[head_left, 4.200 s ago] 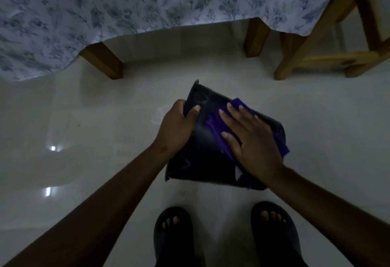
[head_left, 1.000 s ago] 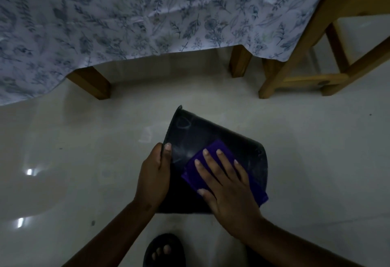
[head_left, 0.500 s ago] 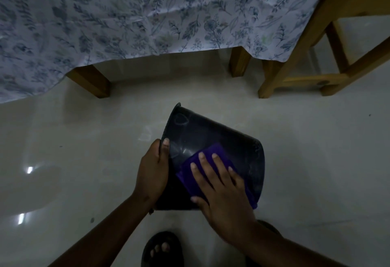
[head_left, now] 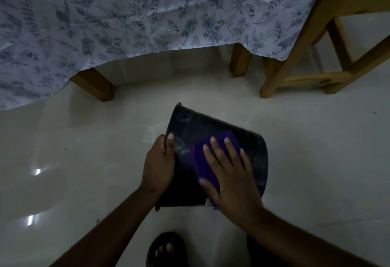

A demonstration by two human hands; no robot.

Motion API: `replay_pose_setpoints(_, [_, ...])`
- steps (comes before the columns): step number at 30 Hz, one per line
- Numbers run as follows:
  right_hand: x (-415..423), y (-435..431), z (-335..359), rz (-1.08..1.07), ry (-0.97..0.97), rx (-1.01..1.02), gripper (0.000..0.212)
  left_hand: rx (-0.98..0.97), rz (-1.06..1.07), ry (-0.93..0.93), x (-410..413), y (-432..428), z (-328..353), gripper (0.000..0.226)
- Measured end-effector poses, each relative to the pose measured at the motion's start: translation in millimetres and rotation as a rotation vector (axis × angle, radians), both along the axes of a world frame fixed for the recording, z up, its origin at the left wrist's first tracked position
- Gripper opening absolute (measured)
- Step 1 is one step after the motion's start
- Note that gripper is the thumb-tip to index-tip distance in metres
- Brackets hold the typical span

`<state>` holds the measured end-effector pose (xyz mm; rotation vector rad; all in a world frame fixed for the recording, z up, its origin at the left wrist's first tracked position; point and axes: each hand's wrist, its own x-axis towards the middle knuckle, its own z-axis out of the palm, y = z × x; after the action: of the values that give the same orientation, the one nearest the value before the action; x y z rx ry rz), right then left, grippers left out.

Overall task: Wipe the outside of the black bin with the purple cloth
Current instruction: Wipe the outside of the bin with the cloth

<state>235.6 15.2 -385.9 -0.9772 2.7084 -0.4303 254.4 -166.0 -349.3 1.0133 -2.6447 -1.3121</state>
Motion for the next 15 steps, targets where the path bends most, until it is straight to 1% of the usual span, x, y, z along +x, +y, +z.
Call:
replay_pose_setpoints(2, [20.8,8.1,-8.3,0.09,0.035,0.013,0.079,-0.024,-0.003,0.013,1.2,0.0,-1.8,0.031])
replay_pose_setpoints(4, [16.7,9.4,-14.1,0.121,0.055,0.018,0.082,-0.038,-0.002,0.028,5.2,1.7,-2.7,0.031])
replay_pose_setpoints(10, [-45.0,-22.7,2.1,-0.012,-0.047,-0.039,0.065,-0.006,0.009,0.073,10.6,5.7,-1.5,0.033])
replay_pose_setpoints(15, [-92.4,-35.7,3.5,-0.056,-0.211,-0.05,0.06,-0.013,0.019,0.074,22.4,10.4,-5.0,0.036])
